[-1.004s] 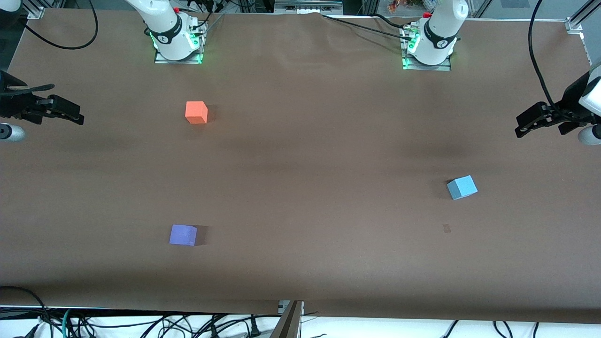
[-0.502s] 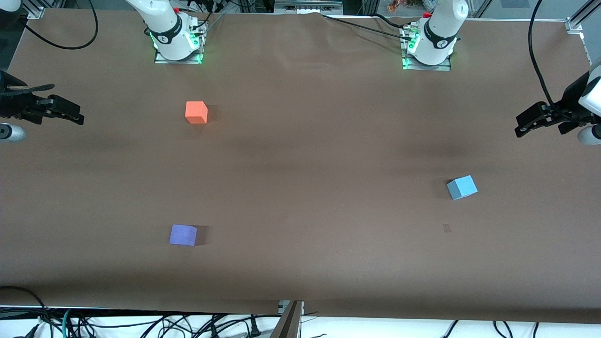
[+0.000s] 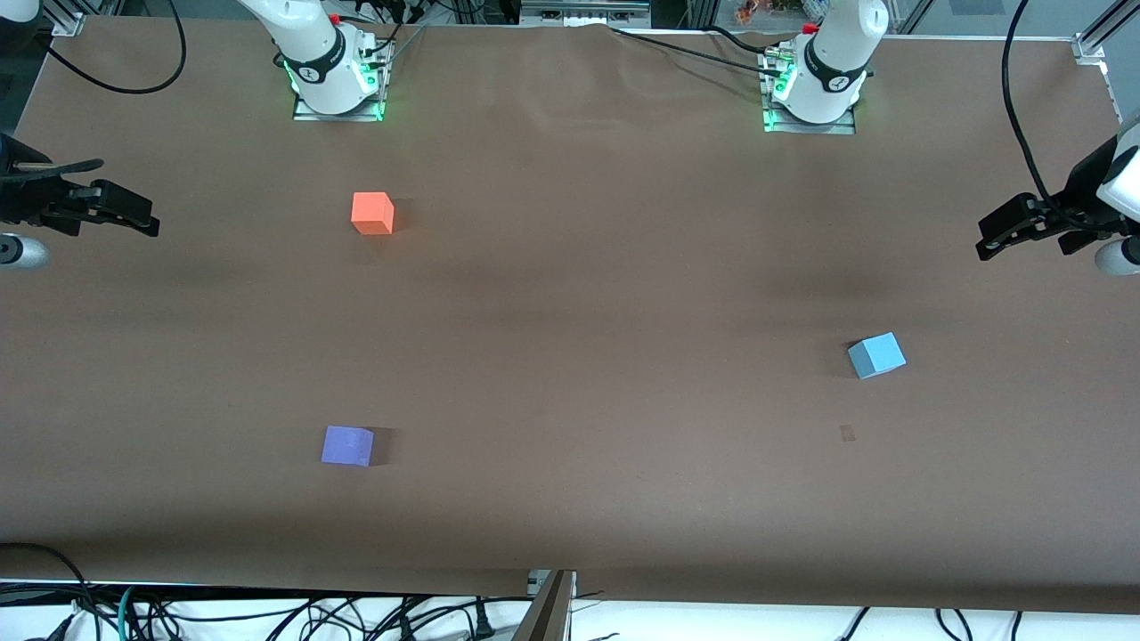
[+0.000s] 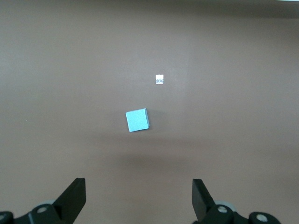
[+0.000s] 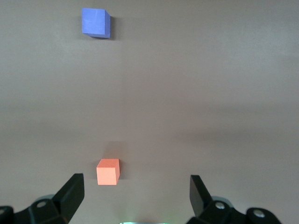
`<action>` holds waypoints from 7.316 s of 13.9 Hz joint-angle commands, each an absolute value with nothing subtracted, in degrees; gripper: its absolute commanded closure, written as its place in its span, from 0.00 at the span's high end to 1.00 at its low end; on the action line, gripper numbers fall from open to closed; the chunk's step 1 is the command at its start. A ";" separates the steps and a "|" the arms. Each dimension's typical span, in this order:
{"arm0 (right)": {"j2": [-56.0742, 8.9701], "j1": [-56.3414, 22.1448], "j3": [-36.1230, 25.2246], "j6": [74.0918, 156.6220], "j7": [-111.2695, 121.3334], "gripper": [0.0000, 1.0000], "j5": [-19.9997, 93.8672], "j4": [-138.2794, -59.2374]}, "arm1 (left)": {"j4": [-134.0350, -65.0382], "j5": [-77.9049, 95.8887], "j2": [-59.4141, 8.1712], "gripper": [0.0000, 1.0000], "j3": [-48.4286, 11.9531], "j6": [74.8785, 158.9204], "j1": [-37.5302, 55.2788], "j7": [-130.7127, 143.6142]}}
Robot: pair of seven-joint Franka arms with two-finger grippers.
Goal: Place blue block between orange and purple blocks
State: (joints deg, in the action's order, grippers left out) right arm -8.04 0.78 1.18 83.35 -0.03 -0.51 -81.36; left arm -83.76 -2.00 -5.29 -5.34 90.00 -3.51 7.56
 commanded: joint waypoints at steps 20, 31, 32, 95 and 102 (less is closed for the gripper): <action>-8.44 1.05 1.14 83.23 0.70 1.00 0.44 -80.42 | -93.48 0.17 -18.03 1.00 -5.10 93.14 -8.26 6.68; -8.44 1.05 1.14 83.23 0.70 1.00 0.53 -80.42 | -117.33 -1.40 -20.47 1.00 -5.36 137.08 -10.20 16.35; -8.44 1.05 1.14 83.23 0.70 1.00 0.53 -80.42 | -117.33 -2.28 -21.52 1.00 -5.36 139.02 -10.20 16.35; -26.45 -15.73 1.67 101.16 -9.23 1.00 3.25 -80.51 | -69.08 0.97 -49.05 1.00 -7.82 129.49 30.25 49.58; -31.11 -21.96 1.76 109.49 -14.40 1.00 6.68 -80.51 | -71.09 1.23 -37.90 1.00 -8.53 111.91 16.28 40.81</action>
State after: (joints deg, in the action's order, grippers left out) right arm -29.23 -19.56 2.04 106.59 -11.50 5.89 -81.58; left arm -67.83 -0.05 -43.19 -7.65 115.99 19.67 45.96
